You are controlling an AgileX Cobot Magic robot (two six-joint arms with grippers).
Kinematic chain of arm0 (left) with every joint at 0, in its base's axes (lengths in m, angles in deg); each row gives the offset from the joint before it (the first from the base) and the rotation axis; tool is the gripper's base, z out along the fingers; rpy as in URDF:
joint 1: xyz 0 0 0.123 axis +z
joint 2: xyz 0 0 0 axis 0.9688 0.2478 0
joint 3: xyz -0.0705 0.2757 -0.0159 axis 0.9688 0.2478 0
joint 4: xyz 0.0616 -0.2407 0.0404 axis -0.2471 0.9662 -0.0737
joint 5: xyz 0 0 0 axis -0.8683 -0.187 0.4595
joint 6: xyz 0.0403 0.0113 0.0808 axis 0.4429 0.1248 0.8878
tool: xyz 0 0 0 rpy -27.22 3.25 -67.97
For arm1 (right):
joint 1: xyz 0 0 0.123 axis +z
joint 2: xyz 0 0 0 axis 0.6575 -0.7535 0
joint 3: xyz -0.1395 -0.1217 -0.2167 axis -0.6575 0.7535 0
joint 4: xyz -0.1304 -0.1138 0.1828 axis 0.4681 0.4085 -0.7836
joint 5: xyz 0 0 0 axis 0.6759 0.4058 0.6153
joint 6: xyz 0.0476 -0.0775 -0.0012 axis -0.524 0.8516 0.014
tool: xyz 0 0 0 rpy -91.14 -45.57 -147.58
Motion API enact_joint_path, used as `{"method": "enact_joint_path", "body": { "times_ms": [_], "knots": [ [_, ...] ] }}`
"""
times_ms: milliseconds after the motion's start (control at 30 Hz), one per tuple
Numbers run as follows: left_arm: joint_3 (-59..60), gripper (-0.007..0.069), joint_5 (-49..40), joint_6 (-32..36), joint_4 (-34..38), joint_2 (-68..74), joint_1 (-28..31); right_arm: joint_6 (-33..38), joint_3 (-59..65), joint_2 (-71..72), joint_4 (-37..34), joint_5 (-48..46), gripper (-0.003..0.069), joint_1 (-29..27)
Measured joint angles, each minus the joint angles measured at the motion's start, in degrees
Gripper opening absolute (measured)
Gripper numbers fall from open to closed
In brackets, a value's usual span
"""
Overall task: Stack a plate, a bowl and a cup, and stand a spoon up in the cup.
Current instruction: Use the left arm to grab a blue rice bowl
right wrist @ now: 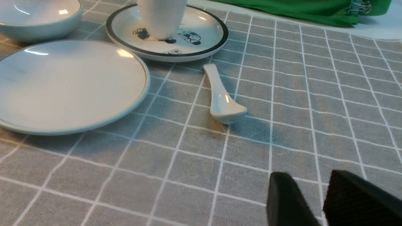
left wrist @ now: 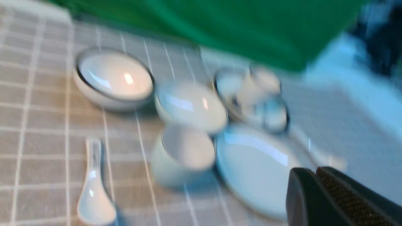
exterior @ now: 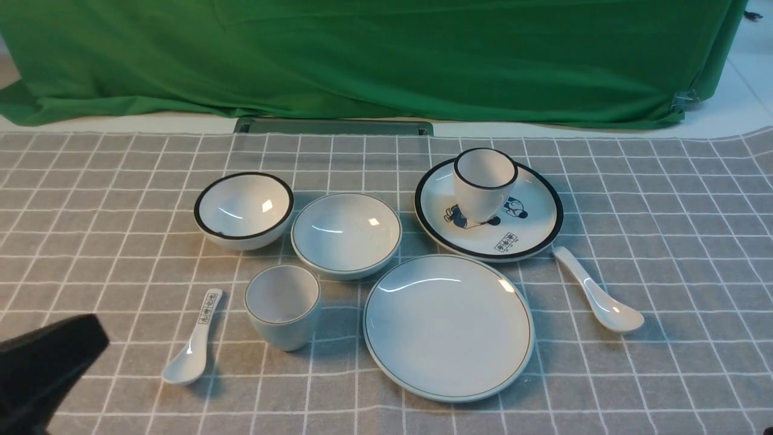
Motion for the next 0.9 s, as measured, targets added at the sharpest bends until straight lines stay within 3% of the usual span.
{"method": "enact_joint_path", "body": {
  "times_ms": [133, 200, 267, 533, 700, 767, 800, 833, 900],
  "knots": [
    [-7.7, 0.0017, -5.6, 8.9, -1.0, 12.7, -0.3, 0.0, 0.0, 0.0, 0.0, 0.0, 0.0242, 0.0],
    [-9.4, 0.0017, -5.5, 10.4, -0.8, 16.4, -1.1, 0.0, 0.0, 0.0, 0.0, 0.0, 0.0242, 0.0],
    [-12.0, 0.0017, -4.4, 13.1, -0.8, 23.6, -5.1, 0.0, 0.0, 0.0, 0.0, 0.0, 0.0242, 0.0],
    [-18.5, 0.0017, -2.2, 13.3, -7.3, 39.5, -22.4, 0.0, 0.0, 0.0, 0.0, 0.0, 0.0242, 0.0],
    [-22.3, 0.0017, -2.6, 13.6, -8.0, 43.3, -24.8, -1.0, 0.0, 0.0, -0.6, 2.4, 0.0242, 0.0],
    [-24.2, 0.0017, -3.5, 13.6, -8.9, 44.6, -24.8, -4.7, 0.0, 0.0, -2.6, 6.2, 0.0242, 0.0],
    [-25.5, 0.0017, -4.8, 13.7, -10.5, 45.5, -24.8, -11.5, 0.0, 0.0, -4.8, 11.5, 0.0242, 0.0],
    [-25.9, 0.0017, -5.1, 13.7, -10.9, 45.8, -24.8, -12.2, 0.0, 0.0, -4.9, 12.1, 0.0242, 0.0],
    [-26.9, 0.0017, -6.3, 13.5, -12.5, 46.8, -24.8, -20.7, 0.0, 0.0, -6.0, 18.3, 0.0242, 0.0]
  ]
}}
